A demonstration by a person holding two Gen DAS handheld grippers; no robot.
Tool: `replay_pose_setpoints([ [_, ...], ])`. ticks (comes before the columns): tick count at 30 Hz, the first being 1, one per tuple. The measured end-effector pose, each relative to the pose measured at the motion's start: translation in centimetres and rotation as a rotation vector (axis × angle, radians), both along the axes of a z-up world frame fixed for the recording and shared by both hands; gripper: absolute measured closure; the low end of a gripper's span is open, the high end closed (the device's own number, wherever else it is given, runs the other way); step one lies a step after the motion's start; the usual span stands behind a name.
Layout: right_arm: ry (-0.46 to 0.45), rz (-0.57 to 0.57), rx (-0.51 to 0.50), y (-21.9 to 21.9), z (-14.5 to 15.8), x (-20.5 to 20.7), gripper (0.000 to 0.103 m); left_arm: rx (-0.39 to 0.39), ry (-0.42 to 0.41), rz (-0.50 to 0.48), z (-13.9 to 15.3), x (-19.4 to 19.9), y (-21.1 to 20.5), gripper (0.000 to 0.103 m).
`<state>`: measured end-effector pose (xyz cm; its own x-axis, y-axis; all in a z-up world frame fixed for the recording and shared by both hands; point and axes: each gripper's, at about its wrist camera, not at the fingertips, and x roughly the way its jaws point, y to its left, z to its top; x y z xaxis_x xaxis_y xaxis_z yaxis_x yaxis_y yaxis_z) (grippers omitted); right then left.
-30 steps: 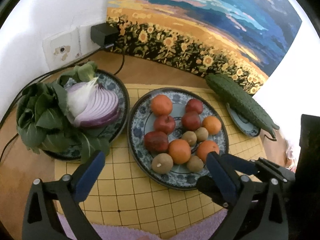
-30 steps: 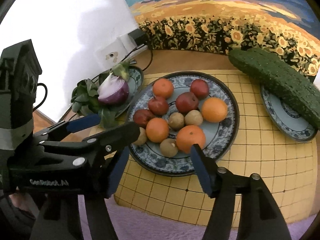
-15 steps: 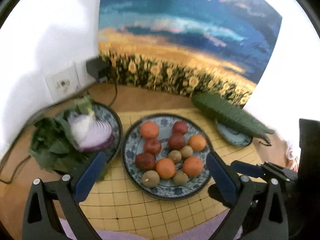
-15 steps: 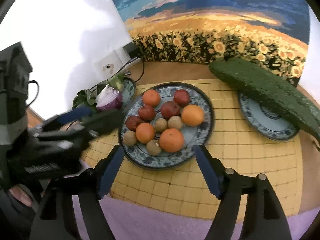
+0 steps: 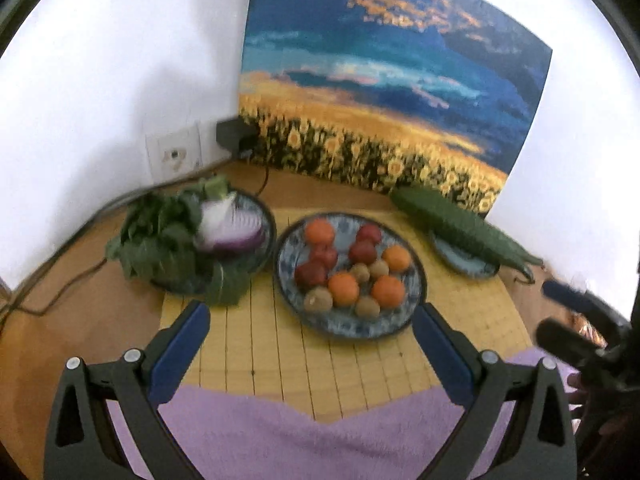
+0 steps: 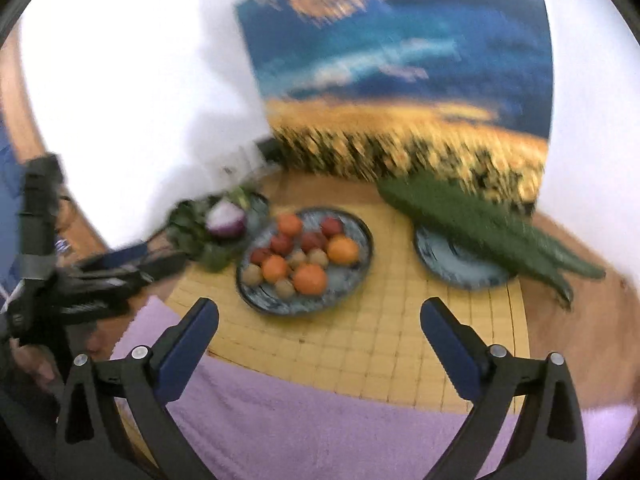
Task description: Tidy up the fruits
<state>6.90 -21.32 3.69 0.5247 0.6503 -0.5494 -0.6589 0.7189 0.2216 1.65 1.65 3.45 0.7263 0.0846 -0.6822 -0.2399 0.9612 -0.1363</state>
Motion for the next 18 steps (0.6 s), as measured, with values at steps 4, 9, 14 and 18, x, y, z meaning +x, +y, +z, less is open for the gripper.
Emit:
replay_pose_setpoints([
  [4, -0.032, 0.029, -0.009, 0.9, 0.3, -0.4, 0.0, 0.003, 0.005, 0.002, -0.5, -0.4, -0.3, 0.0],
  [9, 0.013, 0.038, -0.019, 1.2, -0.1, -0.2, 0.0, -0.003, 0.002, 0.021, -0.6, -0.4, -0.1, 0.0],
  [14, 0.045, 0.037, -0.019, 1.0, -0.6, 0.1, 0.0, -0.03, 0.003, 0.024, -0.7, -0.2, 0.1, 0.0],
  [18, 0.051, 0.041, -0.027, 1.1, -0.8, 0.1, 0.0, -0.029, 0.017, 0.015, -1.1, 0.0, 0.1, 0.0],
])
